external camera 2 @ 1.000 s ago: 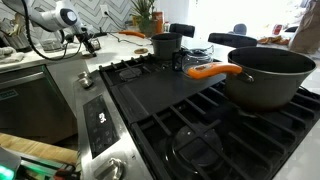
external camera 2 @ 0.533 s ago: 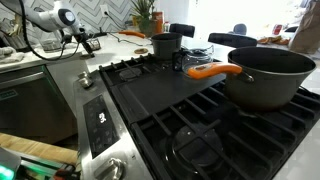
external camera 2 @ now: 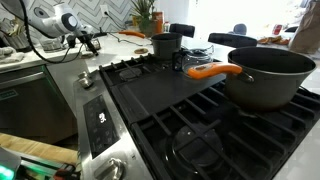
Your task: Slide the coaster on the left to the edge of the kitchen counter, pick up the coaster at the edge of the kitchen counter and put it in the coaster holder
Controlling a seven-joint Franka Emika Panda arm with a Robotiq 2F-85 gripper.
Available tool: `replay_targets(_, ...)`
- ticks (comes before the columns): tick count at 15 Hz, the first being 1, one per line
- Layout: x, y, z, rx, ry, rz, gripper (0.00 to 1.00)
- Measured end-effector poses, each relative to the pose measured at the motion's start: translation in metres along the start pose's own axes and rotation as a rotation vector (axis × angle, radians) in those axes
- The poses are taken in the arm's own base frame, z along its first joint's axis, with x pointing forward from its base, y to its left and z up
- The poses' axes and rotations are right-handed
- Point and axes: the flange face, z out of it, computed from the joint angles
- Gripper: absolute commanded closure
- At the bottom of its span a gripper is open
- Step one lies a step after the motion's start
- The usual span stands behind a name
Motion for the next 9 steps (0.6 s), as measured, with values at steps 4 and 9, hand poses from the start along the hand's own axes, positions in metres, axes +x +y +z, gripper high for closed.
replay_targets(4, 0.008, 0.013, 0.006, 0.033, 0.051, 0.013, 0.0)
replay_targets(9, 0.01, 0.025, -0.011, 0.067, 0.155, -0.061, 0.0)
